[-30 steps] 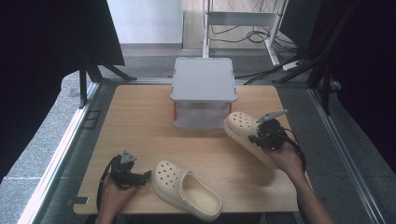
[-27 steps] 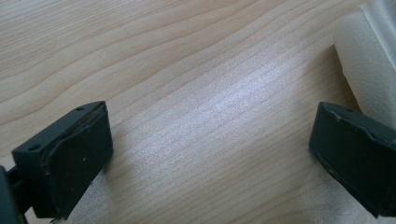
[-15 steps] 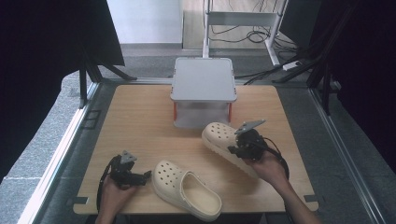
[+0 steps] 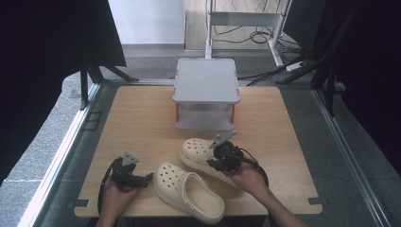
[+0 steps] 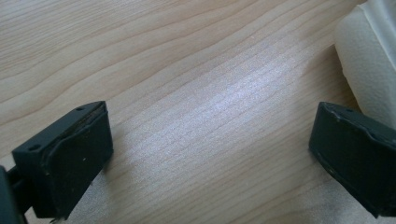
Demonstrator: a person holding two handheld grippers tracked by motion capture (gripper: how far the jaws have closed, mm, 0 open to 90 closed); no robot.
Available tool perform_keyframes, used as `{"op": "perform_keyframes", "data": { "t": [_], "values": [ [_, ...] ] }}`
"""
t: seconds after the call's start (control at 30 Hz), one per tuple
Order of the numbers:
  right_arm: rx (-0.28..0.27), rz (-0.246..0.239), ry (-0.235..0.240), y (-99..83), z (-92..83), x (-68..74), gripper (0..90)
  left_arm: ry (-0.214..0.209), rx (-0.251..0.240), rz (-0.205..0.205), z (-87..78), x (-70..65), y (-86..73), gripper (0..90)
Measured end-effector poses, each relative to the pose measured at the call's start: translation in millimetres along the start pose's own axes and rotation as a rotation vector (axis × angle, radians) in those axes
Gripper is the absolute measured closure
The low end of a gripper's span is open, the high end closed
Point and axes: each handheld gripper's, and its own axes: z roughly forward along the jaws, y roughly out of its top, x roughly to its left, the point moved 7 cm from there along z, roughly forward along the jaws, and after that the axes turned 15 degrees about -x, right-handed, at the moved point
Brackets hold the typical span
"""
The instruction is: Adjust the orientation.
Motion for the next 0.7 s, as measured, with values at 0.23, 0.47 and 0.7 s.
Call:
{"op": "perform_keyframes", "data": {
  "t": [0.23,0.47,0.7],
  "values": [
    [0.010,-0.022,0.023,1.3,22.3,15.9,75.2,0.000,0.001,0.001,-0.1,0.1,-0.1,0.0],
    [0.020,-0.034,0.067,-0.8,30.4,27.8,75.3,0.001,-0.001,-0.002,0.1,-0.1,0.1,0.0],
    [0.042,-0.037,0.125,-5.5,33.1,30.9,73.4,0.001,-0.001,-0.002,0.1,-0.1,0.0,0.0]
  ]
}}
